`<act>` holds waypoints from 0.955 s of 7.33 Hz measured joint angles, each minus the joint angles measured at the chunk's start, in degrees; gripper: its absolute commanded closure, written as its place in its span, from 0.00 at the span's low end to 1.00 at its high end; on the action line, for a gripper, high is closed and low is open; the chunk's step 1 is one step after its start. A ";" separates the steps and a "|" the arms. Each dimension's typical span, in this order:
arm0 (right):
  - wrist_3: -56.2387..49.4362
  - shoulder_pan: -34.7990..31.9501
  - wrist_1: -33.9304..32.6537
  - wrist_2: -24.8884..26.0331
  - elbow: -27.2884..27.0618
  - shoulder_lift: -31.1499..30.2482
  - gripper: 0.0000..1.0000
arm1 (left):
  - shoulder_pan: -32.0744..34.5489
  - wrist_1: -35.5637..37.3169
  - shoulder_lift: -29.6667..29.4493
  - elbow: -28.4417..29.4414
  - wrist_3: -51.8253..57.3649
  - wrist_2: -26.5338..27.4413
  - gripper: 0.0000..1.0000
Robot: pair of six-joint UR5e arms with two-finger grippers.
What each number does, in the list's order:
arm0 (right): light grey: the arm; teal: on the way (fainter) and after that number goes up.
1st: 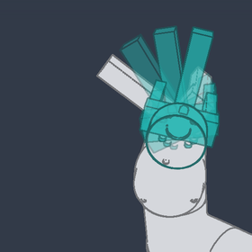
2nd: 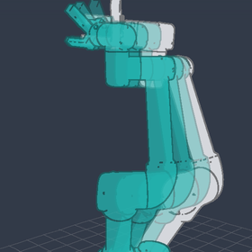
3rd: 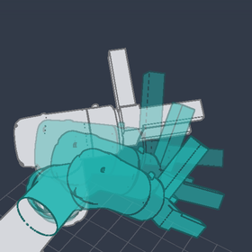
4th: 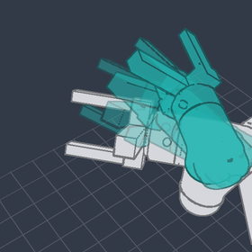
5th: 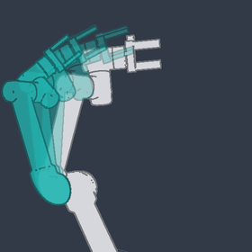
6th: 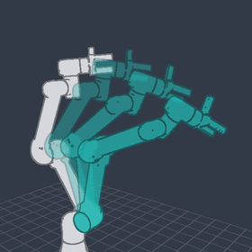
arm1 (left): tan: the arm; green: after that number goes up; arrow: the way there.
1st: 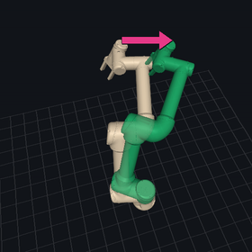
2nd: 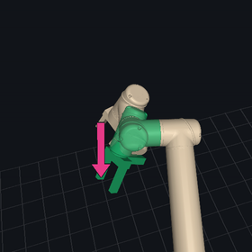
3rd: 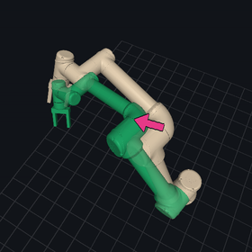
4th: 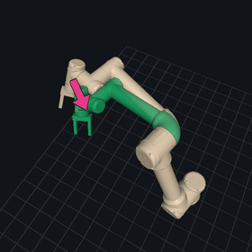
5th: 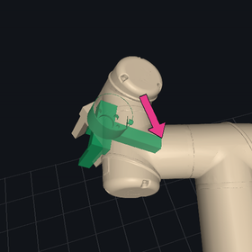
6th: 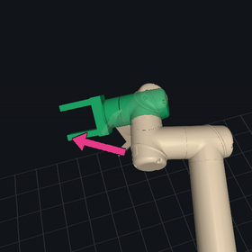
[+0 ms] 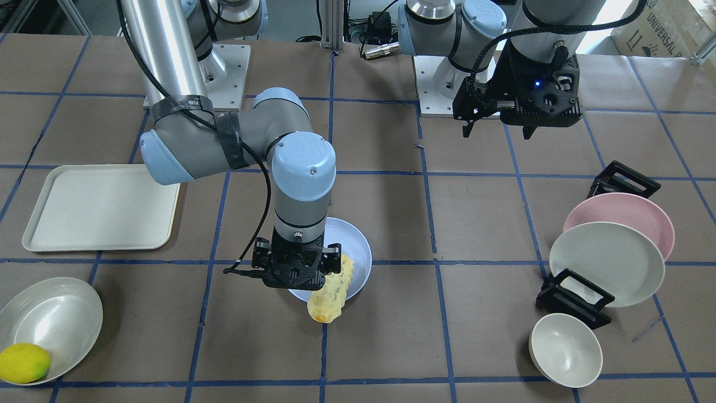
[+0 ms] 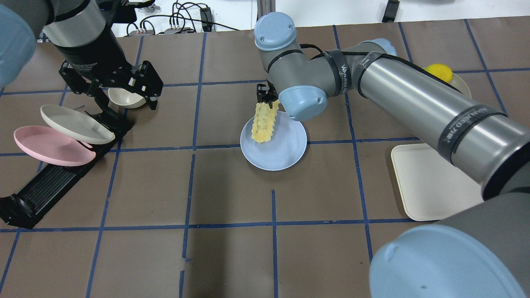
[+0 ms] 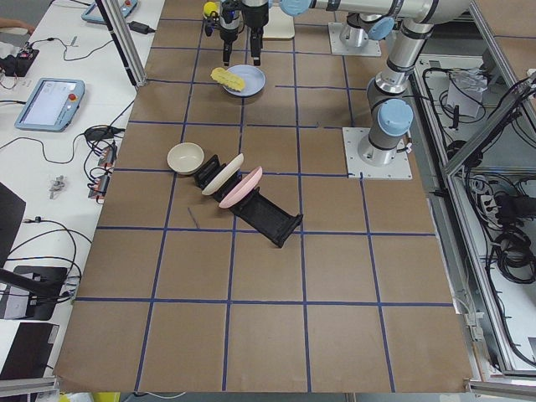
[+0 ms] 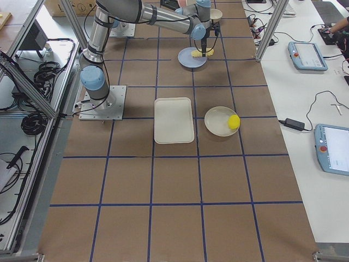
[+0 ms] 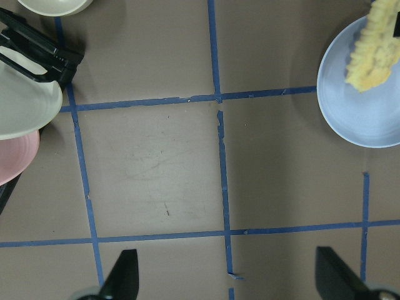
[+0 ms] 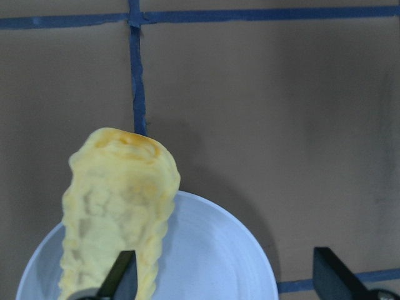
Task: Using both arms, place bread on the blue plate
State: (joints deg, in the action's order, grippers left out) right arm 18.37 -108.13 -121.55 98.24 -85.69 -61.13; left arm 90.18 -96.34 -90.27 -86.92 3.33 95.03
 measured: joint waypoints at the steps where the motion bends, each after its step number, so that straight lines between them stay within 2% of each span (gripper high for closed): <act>1: -4.21 2.25 1.12 0.22 -0.31 -2.48 0.01 | -0.02 -0.22 -0.01 -0.71 0.43 1.88 0.00; 5: -19.79 10.87 6.28 -0.78 -0.56 -9.84 0.00 | -0.13 -0.05 -0.28 -0.06 2.85 2.65 0.00; 7: -24.28 16.27 14.77 -1.69 -0.61 -14.78 0.00 | -0.09 0.19 -1.93 2.06 1.86 0.90 0.02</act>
State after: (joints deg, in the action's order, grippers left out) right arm -5.91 -91.86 -106.78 96.55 -86.30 -75.91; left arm 90.09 -96.15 -92.19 -84.86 5.19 95.93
